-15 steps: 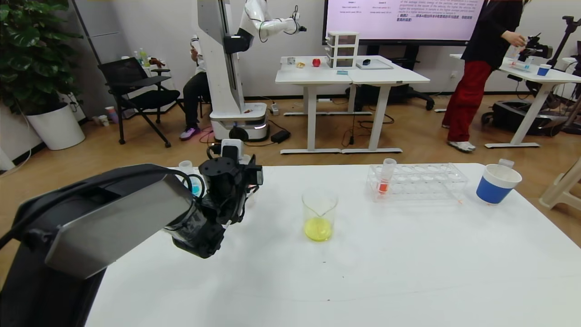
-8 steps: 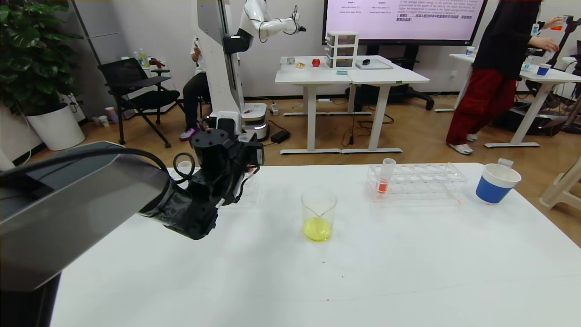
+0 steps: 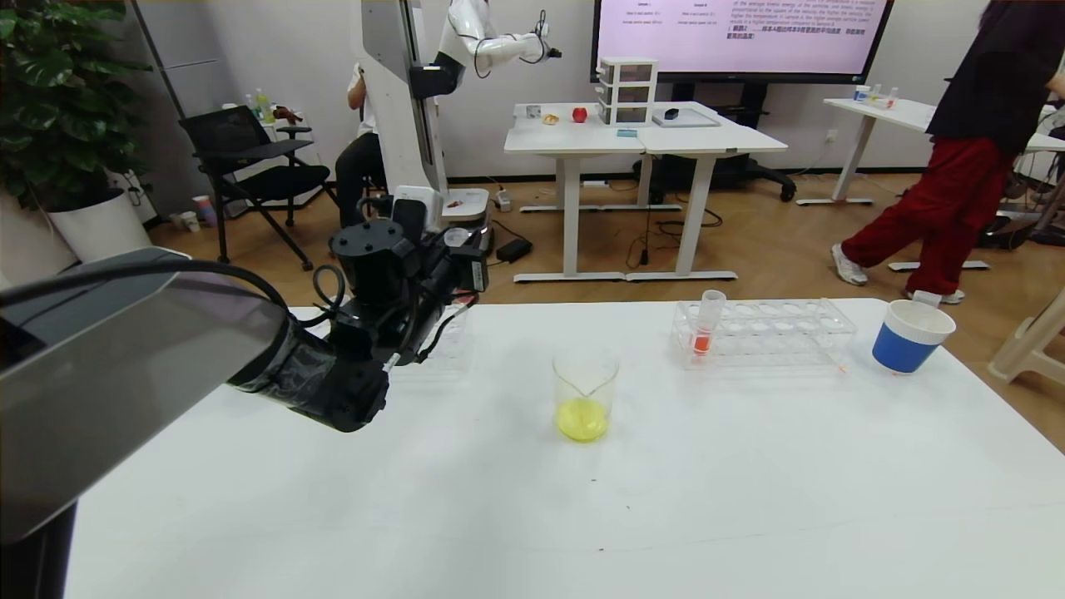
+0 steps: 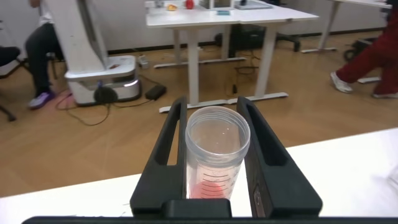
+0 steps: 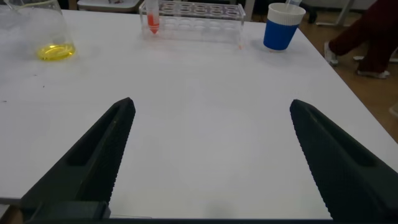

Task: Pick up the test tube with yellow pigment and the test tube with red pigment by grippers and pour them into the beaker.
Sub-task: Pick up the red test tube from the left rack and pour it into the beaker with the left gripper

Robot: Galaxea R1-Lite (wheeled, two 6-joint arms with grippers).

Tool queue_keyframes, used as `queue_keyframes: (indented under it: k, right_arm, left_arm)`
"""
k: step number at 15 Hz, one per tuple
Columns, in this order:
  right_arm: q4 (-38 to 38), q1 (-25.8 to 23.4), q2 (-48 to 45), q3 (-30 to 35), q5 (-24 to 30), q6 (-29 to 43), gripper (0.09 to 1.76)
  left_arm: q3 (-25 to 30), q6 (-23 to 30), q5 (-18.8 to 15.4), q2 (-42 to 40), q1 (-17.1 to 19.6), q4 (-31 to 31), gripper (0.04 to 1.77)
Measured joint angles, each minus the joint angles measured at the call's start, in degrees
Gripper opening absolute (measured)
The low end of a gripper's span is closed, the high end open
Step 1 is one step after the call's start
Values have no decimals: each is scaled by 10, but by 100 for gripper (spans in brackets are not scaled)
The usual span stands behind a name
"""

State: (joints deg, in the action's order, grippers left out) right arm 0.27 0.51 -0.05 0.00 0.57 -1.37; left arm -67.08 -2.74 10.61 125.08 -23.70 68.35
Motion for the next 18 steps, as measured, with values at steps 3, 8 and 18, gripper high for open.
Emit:
queue_keyframes:
  k: [3, 8, 18]
  right_arm:
    - [0, 0, 0, 0, 0, 0, 174]
    - [0, 0, 0, 0, 0, 0, 174]
    - [1, 0, 0, 0, 0, 0, 174]
  left_arm:
    - [2, -11, -124, 1, -3, 39, 54]
    - [25, -89, -344, 2, -10, 68, 54]
    - [-21, -437, -500, 13, -13, -46, 54]
